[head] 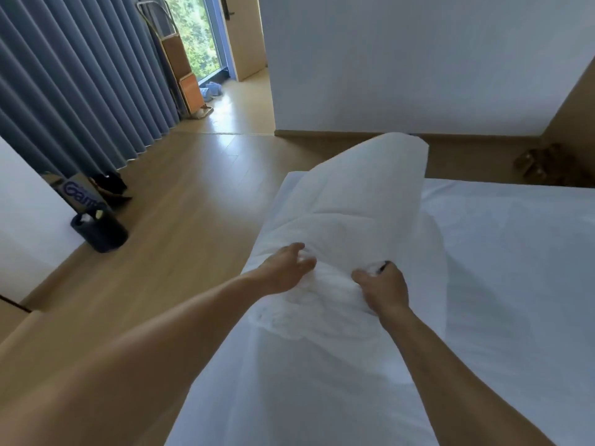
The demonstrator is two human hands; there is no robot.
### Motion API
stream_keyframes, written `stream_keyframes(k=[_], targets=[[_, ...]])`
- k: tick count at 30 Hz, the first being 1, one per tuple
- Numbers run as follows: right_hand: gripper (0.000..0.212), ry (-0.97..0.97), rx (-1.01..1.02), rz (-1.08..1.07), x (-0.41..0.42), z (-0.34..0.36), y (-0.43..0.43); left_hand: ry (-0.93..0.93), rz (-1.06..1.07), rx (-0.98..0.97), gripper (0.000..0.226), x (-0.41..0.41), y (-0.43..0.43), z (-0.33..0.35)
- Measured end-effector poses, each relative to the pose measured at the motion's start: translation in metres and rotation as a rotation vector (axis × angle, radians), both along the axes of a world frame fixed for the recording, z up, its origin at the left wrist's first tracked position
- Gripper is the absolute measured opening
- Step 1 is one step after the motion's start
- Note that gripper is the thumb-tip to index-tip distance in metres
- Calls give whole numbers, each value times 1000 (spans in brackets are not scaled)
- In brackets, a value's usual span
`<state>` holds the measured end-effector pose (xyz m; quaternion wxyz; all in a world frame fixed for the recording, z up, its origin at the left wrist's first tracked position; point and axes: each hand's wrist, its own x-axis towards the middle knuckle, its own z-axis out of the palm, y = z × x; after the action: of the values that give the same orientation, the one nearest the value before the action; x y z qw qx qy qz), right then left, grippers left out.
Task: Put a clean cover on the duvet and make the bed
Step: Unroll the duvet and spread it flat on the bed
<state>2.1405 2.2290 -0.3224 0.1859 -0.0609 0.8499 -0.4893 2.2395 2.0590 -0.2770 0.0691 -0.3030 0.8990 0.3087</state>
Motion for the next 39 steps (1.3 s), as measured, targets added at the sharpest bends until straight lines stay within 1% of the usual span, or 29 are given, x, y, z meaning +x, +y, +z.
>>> stream_keyframes(k=[1,3,7,10,13,14,17,19,20,22,24,25,27,30,33,34,35,37,38,39], targets=[[22,44,7,31,7,7,-12,25,33,30,57,0,-6,4],[32,129,42,90,21,18,-36,92,98,113,53,3,-25,13],[38,218,91,107,55,26,-84,162,114,277,49,17,-79,22],[40,245,109,93,84,25,-119,224,98,384,52,28,-122,19],[43,219,125,59,119,25,-153,220,21,491,53,33,-154,26],[41,206,136,59,130,25,-163,204,-9,510,54,33,-163,28],[34,109,134,34,150,23,-179,100,-80,488,69,30,-184,32],[36,27,57,23,162,26,-180,39,-90,361,82,29,-189,32],[37,-2,2,23,167,30,-180,31,-81,308,94,25,-189,30],[31,-62,-117,17,173,37,-178,4,-73,226,115,20,-182,31],[20,-117,-192,-4,173,39,-180,-9,-69,170,129,16,-179,27],[23,-131,-209,-9,171,37,-183,-1,-66,144,133,15,-180,25],[38,-166,-246,-22,170,35,-191,-25,-44,131,142,10,-187,20],[45,-200,-246,-18,168,23,-204,-81,14,174,150,-1,-206,11],[51,-73,-143,-122,156,14,-222,-67,38,214,150,-10,-236,2],[59,-36,-66,-184,149,11,-229,-45,32,215,146,-12,-248,-1],[71,-23,31,-223,143,9,-236,-20,18,219,135,-15,-262,-5],[107,-93,193,-235,134,3,-252,31,-22,235,103,-21,-292,-14],[126,-147,197,-238,129,-2,-261,39,-32,258,93,-23,-307,-17],[139,-210,141,-247,123,-6,-271,40,-36,298,87,-26,-322,-20]])
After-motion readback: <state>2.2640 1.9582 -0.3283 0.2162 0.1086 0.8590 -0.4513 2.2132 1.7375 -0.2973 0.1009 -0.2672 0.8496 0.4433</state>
